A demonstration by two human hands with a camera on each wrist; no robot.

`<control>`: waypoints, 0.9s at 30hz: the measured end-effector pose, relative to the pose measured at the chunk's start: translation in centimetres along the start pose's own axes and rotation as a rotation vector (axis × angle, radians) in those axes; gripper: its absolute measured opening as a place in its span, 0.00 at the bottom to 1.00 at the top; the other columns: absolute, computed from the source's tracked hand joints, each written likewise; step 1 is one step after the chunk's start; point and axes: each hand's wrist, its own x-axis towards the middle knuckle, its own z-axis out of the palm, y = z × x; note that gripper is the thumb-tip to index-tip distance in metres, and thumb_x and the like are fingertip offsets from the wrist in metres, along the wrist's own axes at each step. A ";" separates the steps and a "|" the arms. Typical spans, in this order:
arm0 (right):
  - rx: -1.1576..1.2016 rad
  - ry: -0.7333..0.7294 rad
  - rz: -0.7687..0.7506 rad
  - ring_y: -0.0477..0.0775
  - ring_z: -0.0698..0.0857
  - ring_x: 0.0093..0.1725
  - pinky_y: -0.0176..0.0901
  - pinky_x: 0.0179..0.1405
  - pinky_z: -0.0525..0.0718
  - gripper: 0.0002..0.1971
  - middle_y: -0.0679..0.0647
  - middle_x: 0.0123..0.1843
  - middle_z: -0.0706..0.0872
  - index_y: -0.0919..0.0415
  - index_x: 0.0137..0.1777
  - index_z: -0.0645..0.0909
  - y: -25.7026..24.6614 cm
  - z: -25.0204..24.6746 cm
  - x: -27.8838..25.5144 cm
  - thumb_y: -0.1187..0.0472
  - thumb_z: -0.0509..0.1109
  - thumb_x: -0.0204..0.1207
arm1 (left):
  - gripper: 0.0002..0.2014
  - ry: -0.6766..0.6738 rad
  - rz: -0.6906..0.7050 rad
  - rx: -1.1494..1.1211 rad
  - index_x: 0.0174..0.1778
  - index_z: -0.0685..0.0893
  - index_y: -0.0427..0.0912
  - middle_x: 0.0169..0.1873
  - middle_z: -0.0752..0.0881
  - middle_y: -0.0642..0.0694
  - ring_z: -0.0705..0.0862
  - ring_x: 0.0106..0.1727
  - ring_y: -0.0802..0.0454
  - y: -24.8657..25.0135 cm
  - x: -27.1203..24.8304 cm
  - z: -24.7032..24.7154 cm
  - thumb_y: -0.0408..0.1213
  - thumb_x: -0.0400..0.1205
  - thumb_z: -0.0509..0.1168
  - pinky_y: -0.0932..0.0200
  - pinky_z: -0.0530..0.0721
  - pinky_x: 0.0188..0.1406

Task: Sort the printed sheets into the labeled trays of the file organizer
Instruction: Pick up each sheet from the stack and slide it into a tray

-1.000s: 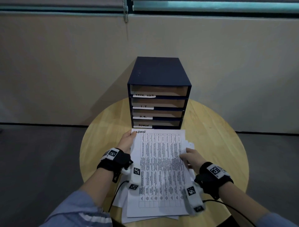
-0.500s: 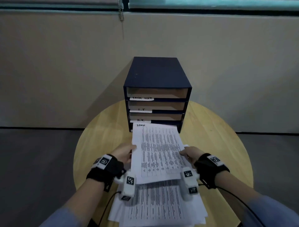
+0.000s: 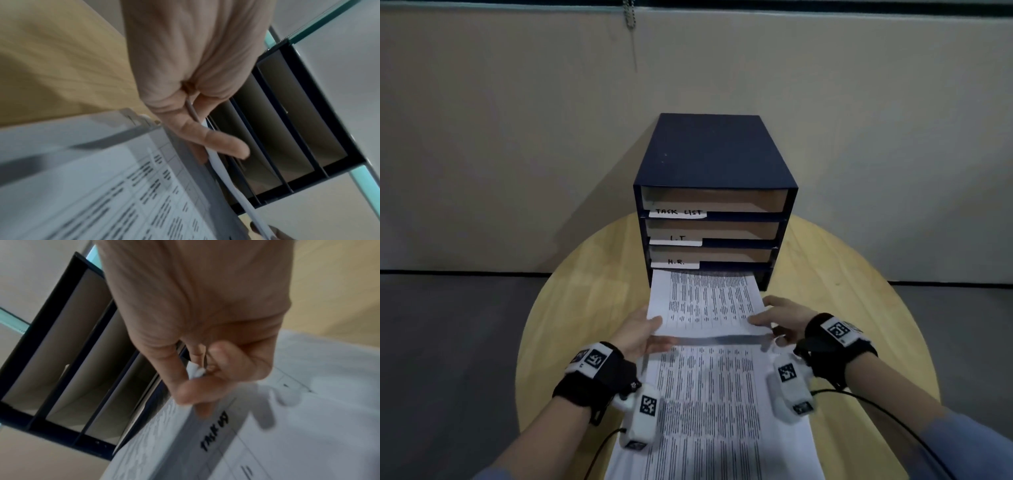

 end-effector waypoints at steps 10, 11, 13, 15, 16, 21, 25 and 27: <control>0.596 0.198 -0.055 0.53 0.86 0.39 0.37 0.33 0.88 0.24 0.60 0.44 0.80 0.77 0.76 0.66 -2.6 0.7 8.2 0.76 0.61 0.80 | 0.22 0.122 0.090 -0.364 0.78 0.58 0.22 0.73 0.70 0.23 0.74 0.73 0.33 4.8 6.3 2.3 0.18 0.86 0.49 0.47 0.78 0.69; 0.640 0.195 -0.067 0.53 0.84 0.41 0.38 0.39 0.89 0.24 0.59 0.44 0.80 0.76 0.76 0.65 -2.8 0.8 8.6 0.76 0.60 0.80 | 0.22 0.118 0.091 -0.372 0.78 0.57 0.23 0.76 0.66 0.25 0.70 0.77 0.33 5.0 6.5 2.4 0.18 0.86 0.49 0.44 0.72 0.74; 0.691 0.182 -0.084 0.53 0.82 0.41 0.45 0.54 0.86 0.24 0.58 0.44 0.78 0.76 0.77 0.64 -3.0 1.2 8.7 0.76 0.58 0.80 | 0.23 0.112 0.092 -0.362 0.78 0.59 0.23 0.78 0.65 0.28 0.68 0.78 0.34 5.0 6.6 2.3 0.19 0.86 0.50 0.44 0.73 0.73; 0.734 0.195 -0.125 0.53 0.81 0.42 0.50 0.67 0.80 0.22 0.59 0.44 0.78 0.78 0.76 0.65 -2.6 1.5 8.2 0.77 0.57 0.81 | 0.22 0.159 0.113 -0.274 0.77 0.63 0.25 0.75 0.70 0.30 0.74 0.74 0.34 4.5 6.4 2.1 0.19 0.85 0.52 0.48 0.80 0.62; 0.760 0.211 -0.147 0.55 0.81 0.43 0.52 0.68 0.79 0.20 0.61 0.45 0.79 0.79 0.73 0.67 -2.4 1.6 7.6 0.78 0.57 0.82 | 0.20 0.219 0.140 -0.184 0.74 0.69 0.27 0.70 0.76 0.30 0.79 0.69 0.35 4.1 6.2 1.9 0.19 0.84 0.54 0.51 0.83 0.58; 0.561 0.358 -0.142 0.61 0.81 0.33 0.50 0.32 0.80 0.12 0.67 0.39 0.83 0.70 0.61 0.75 -0.2 1.9 2.9 0.76 0.55 0.82 | 0.07 0.410 0.383 0.682 0.46 0.85 0.47 0.49 0.89 0.47 0.85 0.45 0.54 1.5 3.4 1.1 0.30 0.80 0.66 0.62 0.84 0.46; 0.036 0.508 -0.060 0.57 0.82 0.33 0.42 0.32 0.79 0.10 0.62 0.43 0.86 0.60 0.53 0.79 3.6 3.3 0.2 0.68 0.57 0.81 | 0.23 0.197 0.393 1.282 0.67 0.76 0.50 0.69 0.73 0.48 0.73 0.69 0.50 -1.9 1.5 0.9 0.46 0.76 0.70 0.53 0.75 0.69; -0.149 0.508 -0.037 0.59 0.84 0.46 0.44 0.43 0.82 0.11 0.61 0.55 0.85 0.57 0.55 0.78 5.5 4.3 -0.9 0.66 0.58 0.78 | 0.35 0.148 0.326 1.410 0.77 0.67 0.51 0.75 0.64 0.47 0.66 0.74 0.46 -2.6 1.0 1.0 0.51 0.75 0.70 0.49 0.74 0.71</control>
